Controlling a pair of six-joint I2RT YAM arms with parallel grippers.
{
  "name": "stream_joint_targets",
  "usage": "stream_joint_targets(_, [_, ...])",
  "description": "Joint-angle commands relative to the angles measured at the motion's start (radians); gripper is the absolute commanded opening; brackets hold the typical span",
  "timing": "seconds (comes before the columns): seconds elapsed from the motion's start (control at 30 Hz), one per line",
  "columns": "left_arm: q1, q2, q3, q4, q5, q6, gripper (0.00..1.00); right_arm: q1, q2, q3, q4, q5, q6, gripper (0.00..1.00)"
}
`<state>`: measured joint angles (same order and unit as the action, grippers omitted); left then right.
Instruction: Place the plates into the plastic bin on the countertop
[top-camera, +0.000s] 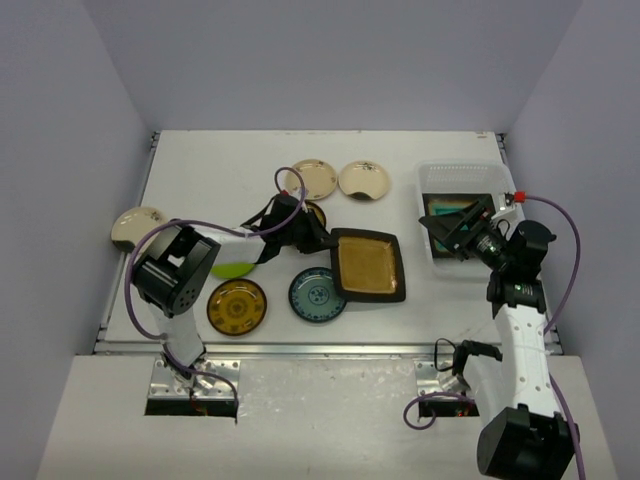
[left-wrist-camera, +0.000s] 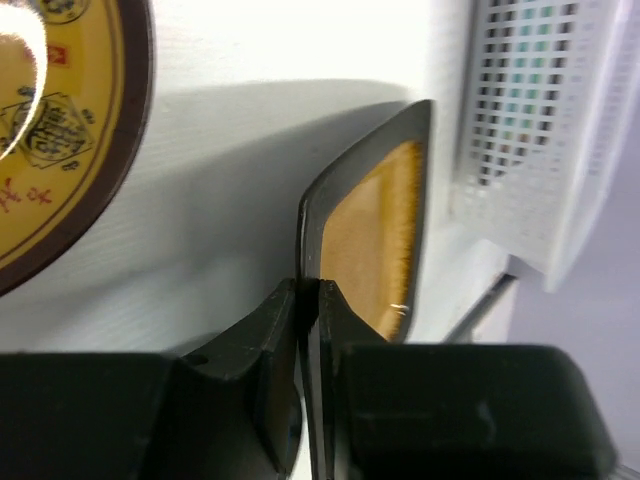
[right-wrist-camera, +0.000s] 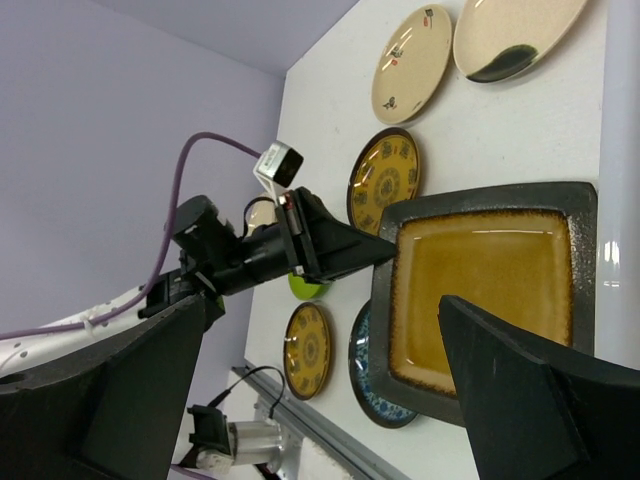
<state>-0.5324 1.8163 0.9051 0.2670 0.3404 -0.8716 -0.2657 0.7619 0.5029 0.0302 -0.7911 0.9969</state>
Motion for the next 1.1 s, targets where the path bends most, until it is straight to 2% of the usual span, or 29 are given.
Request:
stream_joint_targets(0.0, [0.043,-0.077,-0.032,0.241,0.141,-0.105,0.0,0.0,0.014,-0.015,0.087,-0.032,0.017,0.99])
stream_joint_targets(0.2, [0.087,-0.108,-0.1,0.365,0.23,-0.182,0.0,0.0,0.041,-0.003,0.054,-0.021,-0.001,0.99])
stream_joint_targets(0.8, [0.131,-0.224,-0.18,0.485,0.31,-0.265,0.0,0.002,0.222,0.062,-0.026,-0.12,-0.181,0.99])
stream_joint_targets(1.07, [0.155,-0.361,-0.223,0.501,0.359,-0.294,0.0,0.003,0.296,0.116,-0.123,-0.158,-0.301,0.99])
